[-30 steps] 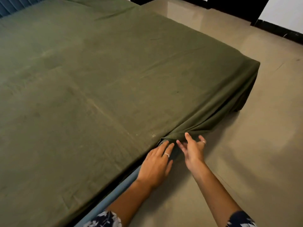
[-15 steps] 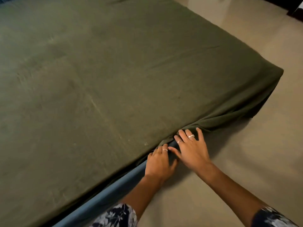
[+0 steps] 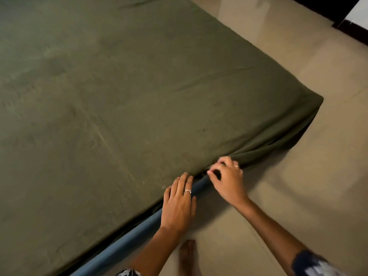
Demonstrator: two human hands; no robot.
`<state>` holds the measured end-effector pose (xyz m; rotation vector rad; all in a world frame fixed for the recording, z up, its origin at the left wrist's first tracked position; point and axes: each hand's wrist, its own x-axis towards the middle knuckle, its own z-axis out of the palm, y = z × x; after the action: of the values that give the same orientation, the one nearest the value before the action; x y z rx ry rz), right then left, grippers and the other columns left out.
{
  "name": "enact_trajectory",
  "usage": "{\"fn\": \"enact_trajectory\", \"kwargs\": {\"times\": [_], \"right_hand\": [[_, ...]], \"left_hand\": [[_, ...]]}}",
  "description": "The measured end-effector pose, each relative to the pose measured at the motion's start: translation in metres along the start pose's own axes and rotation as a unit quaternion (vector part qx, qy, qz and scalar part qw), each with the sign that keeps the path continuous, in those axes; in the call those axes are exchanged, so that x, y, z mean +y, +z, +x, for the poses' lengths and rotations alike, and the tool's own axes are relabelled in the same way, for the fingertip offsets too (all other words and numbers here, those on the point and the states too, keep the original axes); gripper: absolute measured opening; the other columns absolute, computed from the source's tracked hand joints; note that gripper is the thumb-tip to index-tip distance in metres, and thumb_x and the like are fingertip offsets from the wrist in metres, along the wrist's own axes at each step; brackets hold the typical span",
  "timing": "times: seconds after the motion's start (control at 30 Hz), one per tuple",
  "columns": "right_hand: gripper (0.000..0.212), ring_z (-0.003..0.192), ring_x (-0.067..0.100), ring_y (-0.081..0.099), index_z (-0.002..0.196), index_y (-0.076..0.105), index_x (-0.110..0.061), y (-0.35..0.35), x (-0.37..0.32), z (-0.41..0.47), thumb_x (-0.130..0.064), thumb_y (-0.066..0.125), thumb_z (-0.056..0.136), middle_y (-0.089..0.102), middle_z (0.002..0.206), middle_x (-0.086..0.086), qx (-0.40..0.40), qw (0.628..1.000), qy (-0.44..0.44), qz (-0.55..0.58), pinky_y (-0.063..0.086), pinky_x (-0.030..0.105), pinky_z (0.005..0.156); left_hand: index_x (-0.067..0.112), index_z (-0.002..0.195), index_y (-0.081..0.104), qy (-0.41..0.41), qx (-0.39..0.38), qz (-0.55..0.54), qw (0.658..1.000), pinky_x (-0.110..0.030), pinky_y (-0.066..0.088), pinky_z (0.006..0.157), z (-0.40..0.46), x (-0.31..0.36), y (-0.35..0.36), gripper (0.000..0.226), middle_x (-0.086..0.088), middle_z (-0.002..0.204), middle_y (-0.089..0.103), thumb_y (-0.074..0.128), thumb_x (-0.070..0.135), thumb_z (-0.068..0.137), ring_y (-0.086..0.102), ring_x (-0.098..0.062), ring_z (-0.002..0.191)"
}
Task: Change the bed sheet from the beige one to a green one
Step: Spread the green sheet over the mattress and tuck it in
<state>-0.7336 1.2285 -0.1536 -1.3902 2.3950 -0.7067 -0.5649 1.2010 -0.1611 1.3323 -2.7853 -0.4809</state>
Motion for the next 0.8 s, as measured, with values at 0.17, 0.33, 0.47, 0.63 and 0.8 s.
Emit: {"fn": "enact_trajectory", "kwargs": {"times": [0.17, 0.33, 0.47, 0.63, 0.8], "right_hand": [[0.053, 0.097, 0.032, 0.059, 0.120, 0.037, -0.010, -0.008, 0.028, 0.012, -0.021, 0.074, 0.083, 0.049, 0.111, 0.016, 0.076, 0.647, 0.535, 0.538, 0.056, 0.036, 0.068], [0.049, 0.072, 0.014, 0.063, 0.118, 0.029, -0.011, -0.013, 0.030, 0.033, 0.015, 0.056, 0.086, 0.048, 0.090, 0.014, 0.144, 0.711, 0.441, 0.528, 0.058, 0.020, 0.063], [0.030, 0.071, 0.002, 0.067, 0.105, 0.050, -0.012, -0.027, 0.041, 0.021, 0.006, 0.062, 0.085, 0.061, 0.092, 0.011, 0.050, 0.867, 0.330, 0.370, 0.051, 0.012, 0.066], [0.029, 0.099, 0.023, 0.057, 0.111, 0.045, -0.015, -0.030, 0.052, 0.000, -0.027, 0.063, 0.091, 0.054, 0.110, 0.008, -0.024, 0.776, 0.462, 0.429, 0.051, 0.032, 0.080], [0.054, 0.087, 0.030, 0.058, 0.128, 0.045, -0.013, -0.029, 0.050, 0.041, -0.054, 0.050, 0.092, 0.052, 0.111, 0.016, -0.007, 0.471, 0.609, 0.638, 0.056, 0.039, 0.062]], "left_hand": [[0.019, 0.143, 0.037, 0.054, -0.037, 0.024, 0.998, -0.047, 0.044, 0.099, 0.029, 0.018, 0.009, 0.086, -0.003, 0.149, 0.041, 0.078, 0.039, 0.070, 0.046, -0.025, 0.132], [0.014, 0.141, 0.037, 0.088, -0.078, -0.013, 0.993, -0.041, 0.047, 0.097, 0.041, 0.039, 0.017, 0.071, -0.003, 0.142, 0.050, 0.058, 0.039, 0.079, 0.049, -0.022, 0.127], [0.005, 0.136, 0.041, 0.069, -0.115, -0.013, 0.991, -0.038, 0.049, 0.097, 0.049, 0.053, 0.024, 0.062, -0.011, 0.131, 0.057, 0.038, 0.040, 0.084, 0.055, -0.025, 0.120], [-0.004, 0.137, 0.043, 0.030, -0.156, -0.022, 0.987, -0.041, 0.050, 0.096, 0.069, 0.069, 0.038, 0.067, -0.018, 0.127, 0.059, 0.041, 0.041, 0.087, 0.060, -0.029, 0.114], [-0.004, 0.148, 0.001, 0.030, -0.232, 0.044, 0.971, -0.038, 0.021, 0.117, 0.090, 0.083, 0.027, 0.075, -0.021, 0.154, 0.022, 0.040, 0.036, 0.097, 0.025, -0.030, 0.142]]}}
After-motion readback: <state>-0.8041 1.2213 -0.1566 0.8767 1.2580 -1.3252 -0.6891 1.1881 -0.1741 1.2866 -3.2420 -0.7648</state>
